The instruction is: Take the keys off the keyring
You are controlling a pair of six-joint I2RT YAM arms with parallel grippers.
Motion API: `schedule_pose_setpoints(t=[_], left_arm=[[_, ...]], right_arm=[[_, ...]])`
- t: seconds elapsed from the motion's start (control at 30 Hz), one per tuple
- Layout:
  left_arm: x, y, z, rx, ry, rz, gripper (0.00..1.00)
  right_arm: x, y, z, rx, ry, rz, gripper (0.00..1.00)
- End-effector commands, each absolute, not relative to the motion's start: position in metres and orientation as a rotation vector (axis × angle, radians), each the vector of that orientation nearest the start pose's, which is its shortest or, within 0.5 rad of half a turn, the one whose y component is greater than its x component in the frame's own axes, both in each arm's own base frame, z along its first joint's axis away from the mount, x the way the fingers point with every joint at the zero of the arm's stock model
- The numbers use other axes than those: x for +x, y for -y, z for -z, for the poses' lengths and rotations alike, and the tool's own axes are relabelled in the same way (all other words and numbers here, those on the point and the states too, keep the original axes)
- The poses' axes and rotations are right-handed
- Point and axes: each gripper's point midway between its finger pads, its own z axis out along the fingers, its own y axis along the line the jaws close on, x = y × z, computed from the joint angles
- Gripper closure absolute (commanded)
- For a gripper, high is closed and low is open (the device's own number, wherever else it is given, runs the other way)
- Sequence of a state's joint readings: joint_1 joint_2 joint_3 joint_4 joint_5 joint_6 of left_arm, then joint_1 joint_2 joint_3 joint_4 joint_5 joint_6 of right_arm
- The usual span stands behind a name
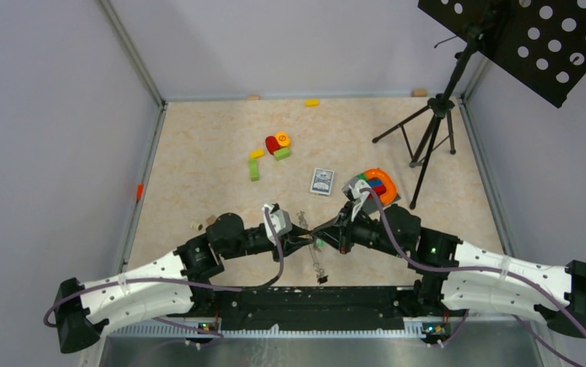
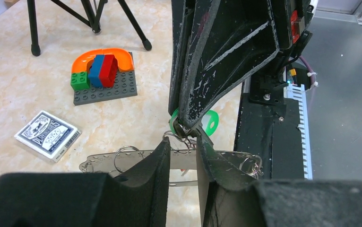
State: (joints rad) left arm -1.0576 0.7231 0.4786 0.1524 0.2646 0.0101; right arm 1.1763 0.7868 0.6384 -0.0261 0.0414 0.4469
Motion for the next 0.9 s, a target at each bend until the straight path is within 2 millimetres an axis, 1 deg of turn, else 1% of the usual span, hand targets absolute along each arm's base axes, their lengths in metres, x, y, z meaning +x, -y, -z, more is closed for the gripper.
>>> schedule_pose_setpoints(t=[0.0,0.1,0.2,0.27,0.47,0.63,0.87], left_arm=[[0.116,0.299,-0.232,1.047,-1.363,1.011,0.7],[0.116,0.3,-0.231,1.049,-1.368,1.007,0.71],[0.117,0.3,-0.23,1.051,-1.374,1.005,0.76],[0.117,0.3,-0.228,1.053,-1.377,1.004,0.81],[0.116,0.301,-0.223,1.068,-1.399,1.004,1.0],[0.115,0.301,-0.219,1.079,-1.412,1.005,1.0],[0.116,0.296,-0.22,1.082,-1.419,0.978,1.0]], right_arm=[[0.112,-0.312,-0.306,-0.591,-1.606,-1.247,1.0],[0.111,-0.312,-0.307,-0.594,-1.599,-1.257,1.0],[0.109,-0.311,-0.309,-0.599,-1.583,-1.265,1.0],[0.104,-0.312,-0.31,-0.625,-1.565,-1.285,1.0],[0.1,-0.309,-0.312,-0.638,-1.541,-1.303,1.0],[0.099,-0.308,-0.31,-0.644,-1.544,-1.304,1.0],[0.1,-0.304,-0.298,-0.676,-1.593,-1.246,1.0]])
